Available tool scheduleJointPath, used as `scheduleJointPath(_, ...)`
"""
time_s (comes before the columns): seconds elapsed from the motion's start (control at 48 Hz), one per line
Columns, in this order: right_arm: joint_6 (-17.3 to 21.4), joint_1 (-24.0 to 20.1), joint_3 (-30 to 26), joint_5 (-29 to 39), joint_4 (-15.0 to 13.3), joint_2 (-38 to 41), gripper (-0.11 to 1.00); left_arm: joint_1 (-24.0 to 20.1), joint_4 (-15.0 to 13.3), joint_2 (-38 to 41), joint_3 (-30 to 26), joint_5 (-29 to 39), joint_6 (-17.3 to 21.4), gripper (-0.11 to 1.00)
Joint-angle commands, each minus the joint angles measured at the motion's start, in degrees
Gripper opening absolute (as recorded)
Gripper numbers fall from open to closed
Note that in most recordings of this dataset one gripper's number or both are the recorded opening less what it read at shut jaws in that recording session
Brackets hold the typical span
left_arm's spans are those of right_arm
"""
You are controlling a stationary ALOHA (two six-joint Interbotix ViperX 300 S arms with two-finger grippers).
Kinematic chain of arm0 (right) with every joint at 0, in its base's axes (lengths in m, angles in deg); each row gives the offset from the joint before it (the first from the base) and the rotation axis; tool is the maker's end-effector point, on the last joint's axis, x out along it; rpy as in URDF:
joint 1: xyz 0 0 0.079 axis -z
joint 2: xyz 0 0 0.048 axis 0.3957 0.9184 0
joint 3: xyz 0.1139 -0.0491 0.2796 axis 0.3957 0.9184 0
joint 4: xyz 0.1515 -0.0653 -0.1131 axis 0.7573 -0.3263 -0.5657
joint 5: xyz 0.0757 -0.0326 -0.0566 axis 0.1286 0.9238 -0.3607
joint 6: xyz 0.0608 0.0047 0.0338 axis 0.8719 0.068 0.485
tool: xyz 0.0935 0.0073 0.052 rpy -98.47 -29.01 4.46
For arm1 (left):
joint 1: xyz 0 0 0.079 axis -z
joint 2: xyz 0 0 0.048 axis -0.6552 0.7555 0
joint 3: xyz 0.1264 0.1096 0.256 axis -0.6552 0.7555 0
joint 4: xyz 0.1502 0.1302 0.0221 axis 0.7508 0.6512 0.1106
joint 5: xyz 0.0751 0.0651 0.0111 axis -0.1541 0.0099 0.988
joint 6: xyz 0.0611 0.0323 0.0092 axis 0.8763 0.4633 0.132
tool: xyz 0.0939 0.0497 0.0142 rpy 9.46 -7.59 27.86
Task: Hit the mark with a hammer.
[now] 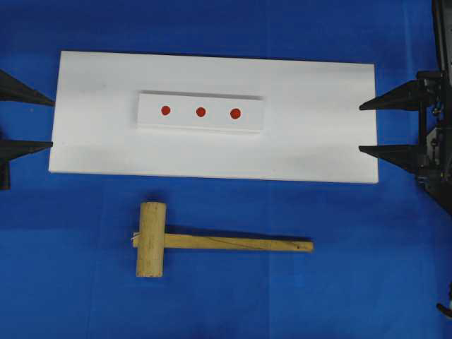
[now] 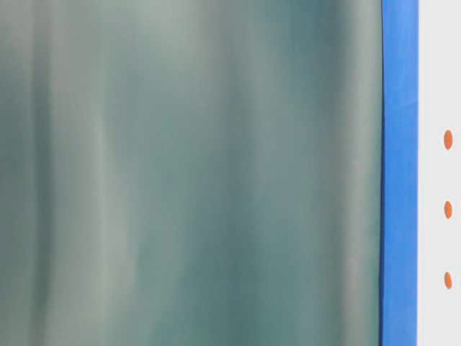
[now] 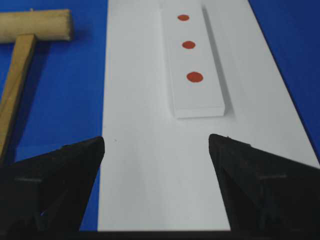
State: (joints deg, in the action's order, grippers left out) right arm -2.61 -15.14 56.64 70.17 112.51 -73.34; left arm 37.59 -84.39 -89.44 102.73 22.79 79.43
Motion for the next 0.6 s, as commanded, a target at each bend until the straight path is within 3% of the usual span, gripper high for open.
scheduleJointPath(0.0,0.0,0.0,-0.6,-0.2,0.1,0.3,0.73,0.1,0.2,0.4,-0.6,-0.5,0.1,0.74)
scheduleJointPath(0.584,0.0,0.0,-0.7,-0.3,0.1,0.2,0.73,0.1,0.2,0.7,-0.6,-0.5,0.1,0.74)
